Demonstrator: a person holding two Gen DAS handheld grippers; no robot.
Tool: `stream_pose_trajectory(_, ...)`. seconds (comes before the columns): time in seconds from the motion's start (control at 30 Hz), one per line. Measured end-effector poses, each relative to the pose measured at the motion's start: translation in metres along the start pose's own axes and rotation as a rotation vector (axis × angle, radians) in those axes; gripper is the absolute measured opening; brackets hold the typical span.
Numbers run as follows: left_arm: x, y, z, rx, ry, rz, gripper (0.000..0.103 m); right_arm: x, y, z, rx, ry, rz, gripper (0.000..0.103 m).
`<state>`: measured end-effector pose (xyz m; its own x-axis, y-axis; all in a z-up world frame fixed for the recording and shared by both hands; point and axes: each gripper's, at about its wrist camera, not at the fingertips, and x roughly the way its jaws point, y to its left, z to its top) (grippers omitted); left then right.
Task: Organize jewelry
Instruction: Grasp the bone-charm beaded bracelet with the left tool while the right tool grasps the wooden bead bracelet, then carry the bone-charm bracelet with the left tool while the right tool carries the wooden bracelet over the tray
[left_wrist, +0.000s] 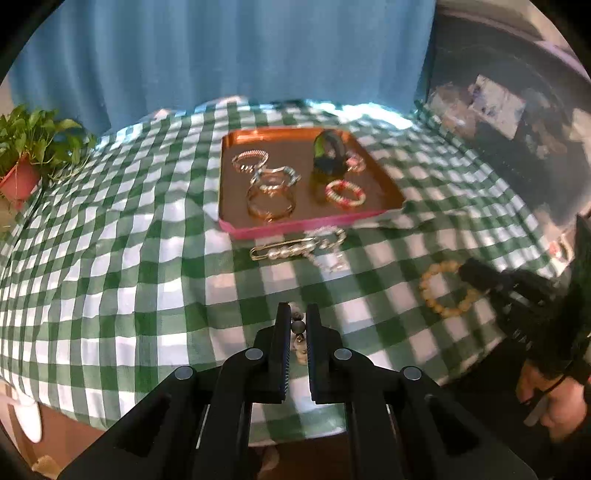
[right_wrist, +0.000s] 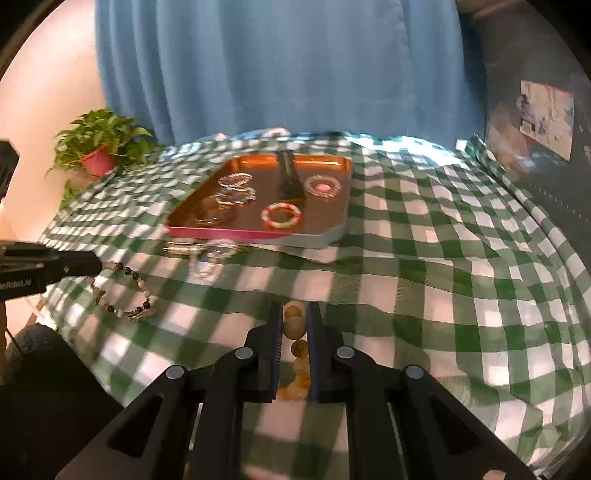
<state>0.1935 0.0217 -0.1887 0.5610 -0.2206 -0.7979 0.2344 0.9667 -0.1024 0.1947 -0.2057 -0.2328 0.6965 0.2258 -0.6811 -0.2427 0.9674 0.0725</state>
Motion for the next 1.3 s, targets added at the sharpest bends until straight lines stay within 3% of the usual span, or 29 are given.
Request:
stream_pose_trajectory(0.6, -0.087, -0.017, -0.006, -0.004, -0.142, -0.039, 0.008, -0.068, 0.027, 0.014, 0.008, -0.038, 0.017, 0.011)
stream_pose_trajectory(0.73, -0.105, -0.017, 0.0, -0.013, -0.176, -0.093, 0.008, -0.086, 0.033, 0.026, -0.001, -0.06, 0.031, 0.011)
stream_pose_trajectory(0.87, -0.118, -0.011, 0.009, -0.063, -0.203, -0.24, 0.008, -0.102, 0.037, 0.04, 0.005, -0.09, 0.059, 0.011)
stream_pose_trajectory(1.0, -0.124, -0.011, 0.02, -0.062, -0.226, -0.289, 0.008, -0.114, 0.042, 0.056, 0.008, -0.117, 0.107, 0.011)
stream_pose_trajectory(1.1, -0.122, -0.012, 0.028, -0.056, -0.234, -0.281, 0.008, -0.118, 0.046, 0.066, -0.009, -0.133, 0.118, 0.011)
stream_pose_trajectory(1.3, -0.097, -0.009, 0.051, -0.016, -0.237, -0.195, 0.008, -0.108, 0.048, 0.095, -0.065, -0.157, 0.108, 0.011)
